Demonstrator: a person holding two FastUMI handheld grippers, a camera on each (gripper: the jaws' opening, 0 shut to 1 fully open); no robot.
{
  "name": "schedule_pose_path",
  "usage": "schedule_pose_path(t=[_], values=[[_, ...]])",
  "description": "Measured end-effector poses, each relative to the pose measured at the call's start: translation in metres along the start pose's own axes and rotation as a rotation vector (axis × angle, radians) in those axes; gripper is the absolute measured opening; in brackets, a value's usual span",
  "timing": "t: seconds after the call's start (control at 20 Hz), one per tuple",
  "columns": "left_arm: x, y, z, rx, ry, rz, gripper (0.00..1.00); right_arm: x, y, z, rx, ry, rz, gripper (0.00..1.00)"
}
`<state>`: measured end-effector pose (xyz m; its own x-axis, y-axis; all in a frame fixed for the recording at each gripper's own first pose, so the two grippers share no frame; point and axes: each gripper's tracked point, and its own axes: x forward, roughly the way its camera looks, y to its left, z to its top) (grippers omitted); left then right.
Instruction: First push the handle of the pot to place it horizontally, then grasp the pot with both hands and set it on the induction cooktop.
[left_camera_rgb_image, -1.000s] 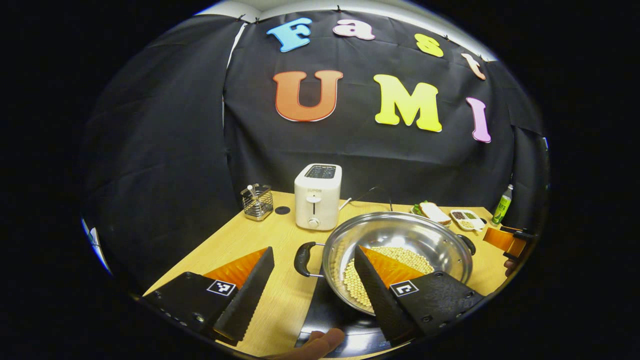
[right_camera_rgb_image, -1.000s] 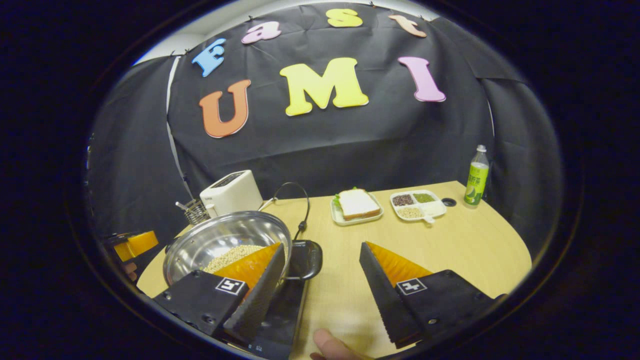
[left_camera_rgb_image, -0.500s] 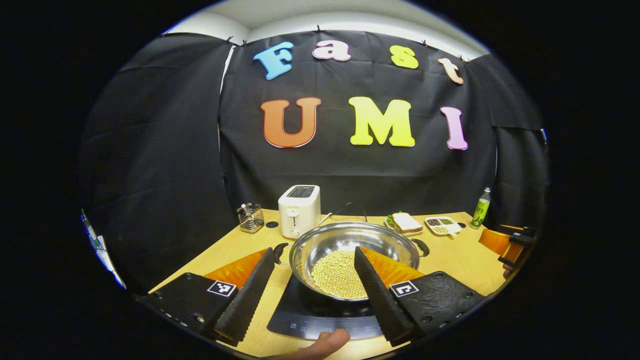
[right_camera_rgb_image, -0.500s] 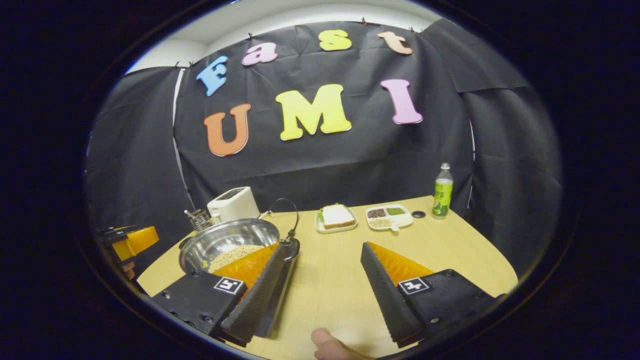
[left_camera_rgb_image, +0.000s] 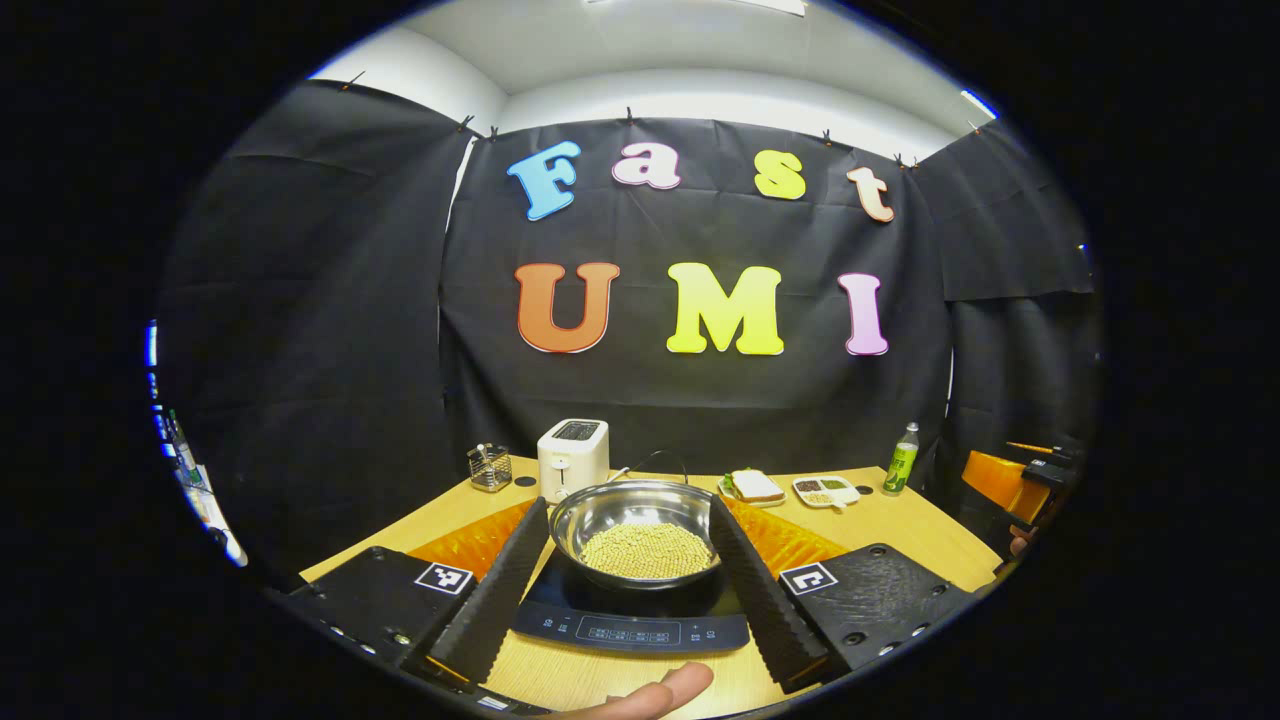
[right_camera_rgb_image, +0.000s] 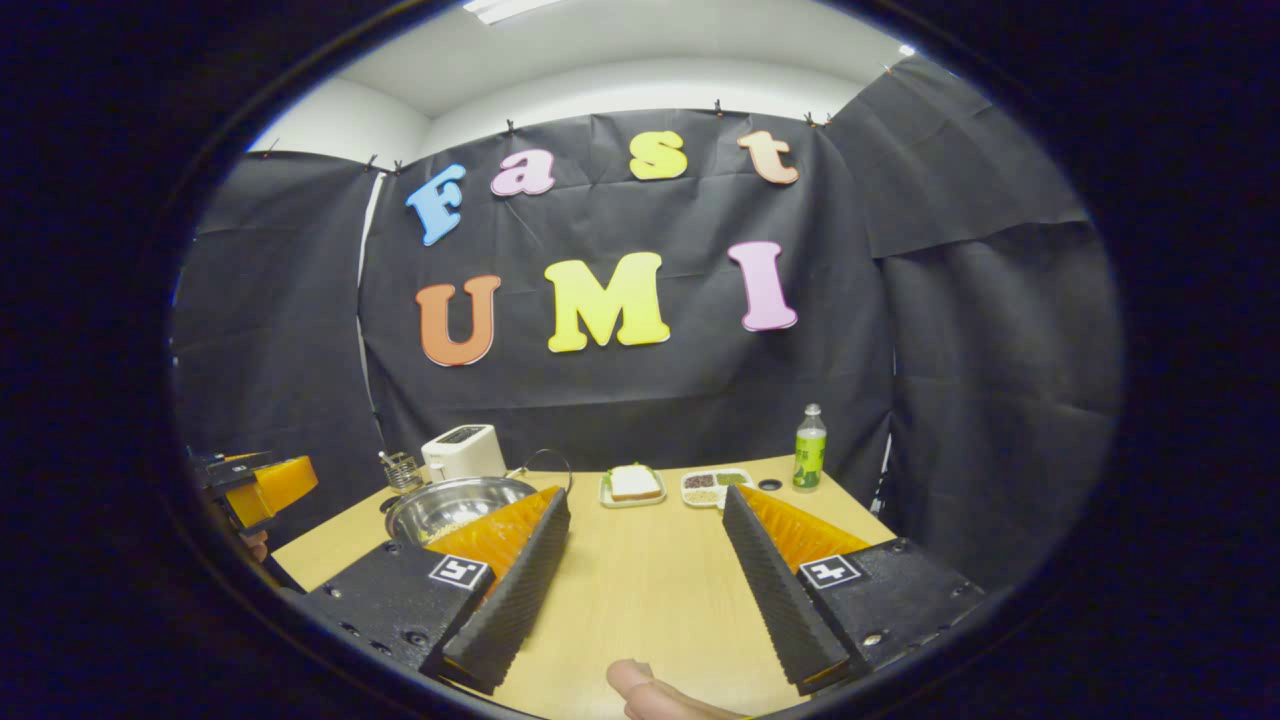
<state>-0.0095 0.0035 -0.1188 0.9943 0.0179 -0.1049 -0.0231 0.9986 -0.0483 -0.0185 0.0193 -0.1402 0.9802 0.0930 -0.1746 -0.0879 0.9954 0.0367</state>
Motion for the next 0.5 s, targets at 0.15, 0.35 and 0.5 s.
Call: schedule_pose_path(t=[0.15,0.35,0.5], values=[[-0.021,-0.009,0.033,0.001,-0.047,-0.021,0.95,-0.026,-0.022,0.024,-0.015,-0.043,-0.05,0.96],[-0.041,-0.017,0.064,-0.023,-0.104,-0.045,0.95,-0.058,-0.037,0.049,-0.01,-0.08,-0.065,0.96],[-0.057,-0.018,0.078,-0.005,-0.144,-0.027,0.95,-0.08,-0.047,0.062,-0.015,-0.115,-0.078,0.96]])
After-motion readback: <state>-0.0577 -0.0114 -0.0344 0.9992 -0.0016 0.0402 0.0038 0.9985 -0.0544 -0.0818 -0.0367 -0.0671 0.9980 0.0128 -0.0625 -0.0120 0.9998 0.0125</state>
